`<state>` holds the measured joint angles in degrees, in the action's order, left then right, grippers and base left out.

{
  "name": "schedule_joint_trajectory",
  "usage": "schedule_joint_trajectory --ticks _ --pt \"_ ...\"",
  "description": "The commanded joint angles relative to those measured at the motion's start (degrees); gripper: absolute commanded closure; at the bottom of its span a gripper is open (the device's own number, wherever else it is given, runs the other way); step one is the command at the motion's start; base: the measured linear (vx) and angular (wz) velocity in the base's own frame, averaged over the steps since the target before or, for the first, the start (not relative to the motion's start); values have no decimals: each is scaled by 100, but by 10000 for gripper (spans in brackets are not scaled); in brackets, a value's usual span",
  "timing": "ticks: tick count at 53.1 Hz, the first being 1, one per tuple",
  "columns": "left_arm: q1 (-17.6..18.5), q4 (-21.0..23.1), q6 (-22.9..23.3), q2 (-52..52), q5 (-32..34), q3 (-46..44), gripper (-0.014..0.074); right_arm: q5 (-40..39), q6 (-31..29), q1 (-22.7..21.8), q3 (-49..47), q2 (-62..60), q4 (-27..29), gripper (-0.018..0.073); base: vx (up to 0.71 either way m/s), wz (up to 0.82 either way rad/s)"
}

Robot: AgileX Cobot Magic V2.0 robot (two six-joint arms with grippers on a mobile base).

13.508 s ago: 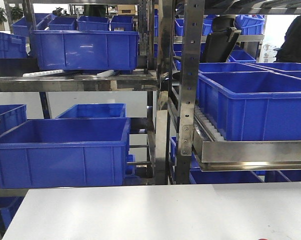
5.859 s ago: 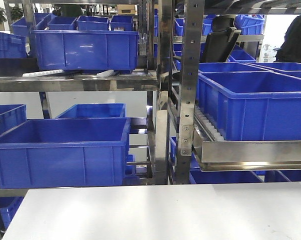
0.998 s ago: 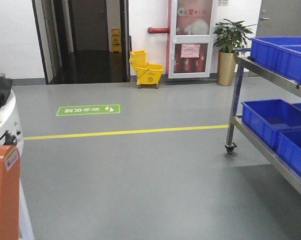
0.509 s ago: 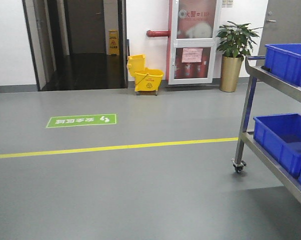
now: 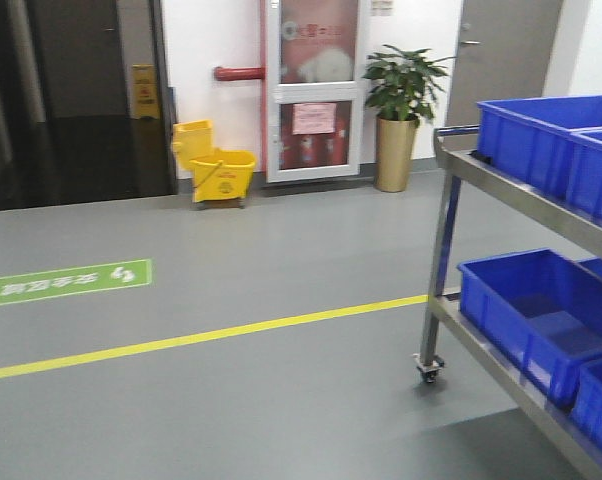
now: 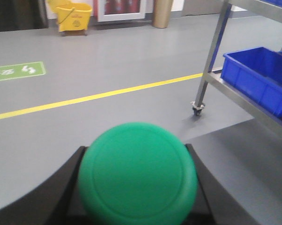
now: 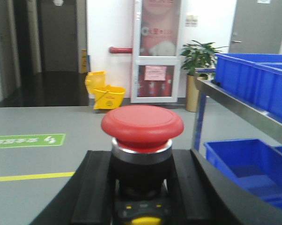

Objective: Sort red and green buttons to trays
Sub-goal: 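Drive the base to the counter with the green and red trays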

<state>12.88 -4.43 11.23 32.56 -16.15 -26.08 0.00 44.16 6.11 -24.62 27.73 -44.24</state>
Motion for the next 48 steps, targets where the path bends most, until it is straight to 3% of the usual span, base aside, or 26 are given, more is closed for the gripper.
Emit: schedule_joint_trajectory --ticks 1,48 --pt "16 23 39 48 518 -162 602 -340 5 13 -193 40 -41 569 56 -38" --pt "16 23 39 48 518 -162 602 -340 5 13 -193 40 -41 569 48 -48"
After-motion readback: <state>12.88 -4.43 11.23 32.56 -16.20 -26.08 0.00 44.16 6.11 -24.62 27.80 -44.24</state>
